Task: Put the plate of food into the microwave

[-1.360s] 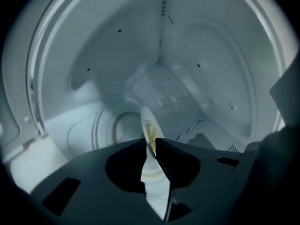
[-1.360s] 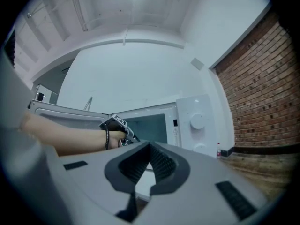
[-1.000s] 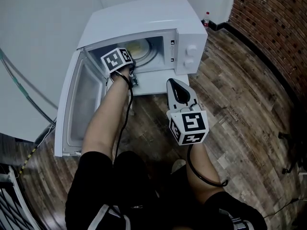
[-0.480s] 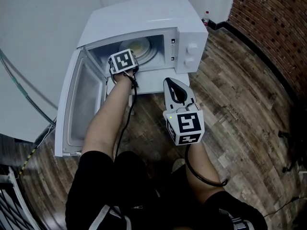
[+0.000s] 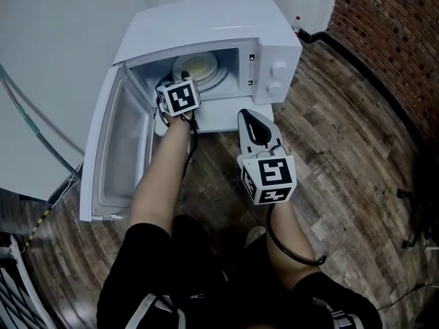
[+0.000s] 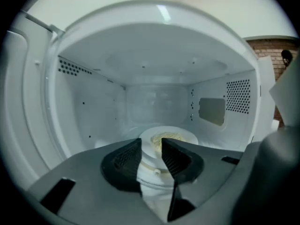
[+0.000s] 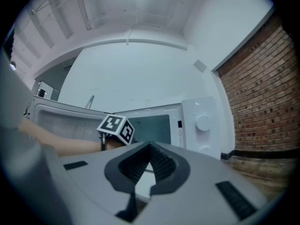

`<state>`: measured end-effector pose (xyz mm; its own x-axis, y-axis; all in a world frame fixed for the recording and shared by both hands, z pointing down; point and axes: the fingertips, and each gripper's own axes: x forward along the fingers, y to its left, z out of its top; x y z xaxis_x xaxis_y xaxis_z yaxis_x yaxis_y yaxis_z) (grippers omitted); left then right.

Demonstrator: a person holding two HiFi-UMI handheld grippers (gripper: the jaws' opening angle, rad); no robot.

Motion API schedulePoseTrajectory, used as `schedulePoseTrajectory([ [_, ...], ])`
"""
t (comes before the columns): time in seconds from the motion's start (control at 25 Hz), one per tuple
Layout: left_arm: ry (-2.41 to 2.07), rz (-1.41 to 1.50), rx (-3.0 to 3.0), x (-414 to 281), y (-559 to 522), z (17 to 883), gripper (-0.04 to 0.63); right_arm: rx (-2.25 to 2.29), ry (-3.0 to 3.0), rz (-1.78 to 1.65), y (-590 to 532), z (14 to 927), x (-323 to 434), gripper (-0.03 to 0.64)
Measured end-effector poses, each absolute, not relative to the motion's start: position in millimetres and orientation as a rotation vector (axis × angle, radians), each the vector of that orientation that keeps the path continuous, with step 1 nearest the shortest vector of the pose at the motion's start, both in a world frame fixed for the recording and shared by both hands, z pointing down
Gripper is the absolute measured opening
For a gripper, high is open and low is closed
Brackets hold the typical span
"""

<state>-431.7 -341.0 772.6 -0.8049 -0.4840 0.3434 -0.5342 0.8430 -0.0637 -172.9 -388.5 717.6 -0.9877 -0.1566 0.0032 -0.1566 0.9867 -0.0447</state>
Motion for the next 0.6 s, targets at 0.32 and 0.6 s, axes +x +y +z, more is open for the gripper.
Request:
schedulePoseTrajectory([
  [0.32,-2.673,-0.082,1.039,-338.1,-319.5,740.7,-0.002,-0.229,3.129,-0.044,-379.3,716.2,-181.7,0.006],
  [0.6,-2.669,0.038,1.237,-267.1,-311.8,718.9,-0.002,-0.200,3.119,-0.090,-377.9,699.0,-177.2,0.006],
])
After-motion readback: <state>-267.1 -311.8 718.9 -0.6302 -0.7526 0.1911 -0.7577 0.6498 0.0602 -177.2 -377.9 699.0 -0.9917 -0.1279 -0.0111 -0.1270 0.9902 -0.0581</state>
